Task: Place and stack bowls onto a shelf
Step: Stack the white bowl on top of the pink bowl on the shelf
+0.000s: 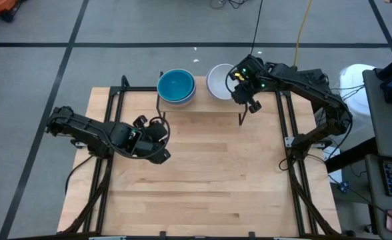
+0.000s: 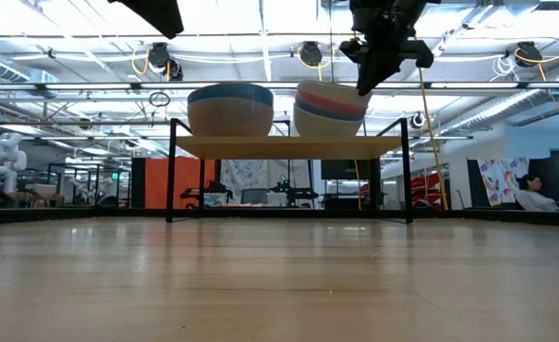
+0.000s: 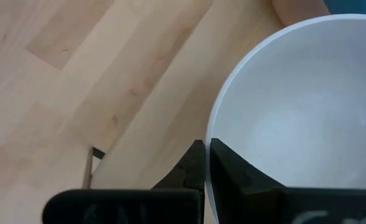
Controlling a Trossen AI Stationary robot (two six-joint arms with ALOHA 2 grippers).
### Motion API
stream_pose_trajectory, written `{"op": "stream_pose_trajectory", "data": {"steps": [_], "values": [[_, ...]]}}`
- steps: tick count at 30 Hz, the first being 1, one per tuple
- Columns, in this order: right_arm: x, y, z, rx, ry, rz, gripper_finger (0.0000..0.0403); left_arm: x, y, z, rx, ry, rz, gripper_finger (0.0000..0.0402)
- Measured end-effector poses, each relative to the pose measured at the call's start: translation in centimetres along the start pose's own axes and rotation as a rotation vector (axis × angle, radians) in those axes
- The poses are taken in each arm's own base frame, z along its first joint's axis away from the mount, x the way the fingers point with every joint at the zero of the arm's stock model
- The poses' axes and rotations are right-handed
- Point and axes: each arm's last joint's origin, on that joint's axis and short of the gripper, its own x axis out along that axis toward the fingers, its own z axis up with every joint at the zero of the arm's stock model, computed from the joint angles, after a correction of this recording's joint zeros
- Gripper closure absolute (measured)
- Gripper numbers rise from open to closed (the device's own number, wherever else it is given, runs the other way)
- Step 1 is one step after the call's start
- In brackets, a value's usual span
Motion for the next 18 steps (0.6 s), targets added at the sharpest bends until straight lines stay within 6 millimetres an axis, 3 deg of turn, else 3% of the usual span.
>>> {"op": "stream_pose_trajectory", "data": {"steps": [12,18], "values": [[-2.4,1.3,0.6,-0.012,-0.024,-0.023,0.0403,0.0,0.2,-0.2,0.016,0.017,0.014,0.0254],[-2.5,1.3,0.6,-0.023,-0.026,-0.031,0.0403,0.0,0.3,-0.3,0.023,0.025,0.022,0.0254]]}}
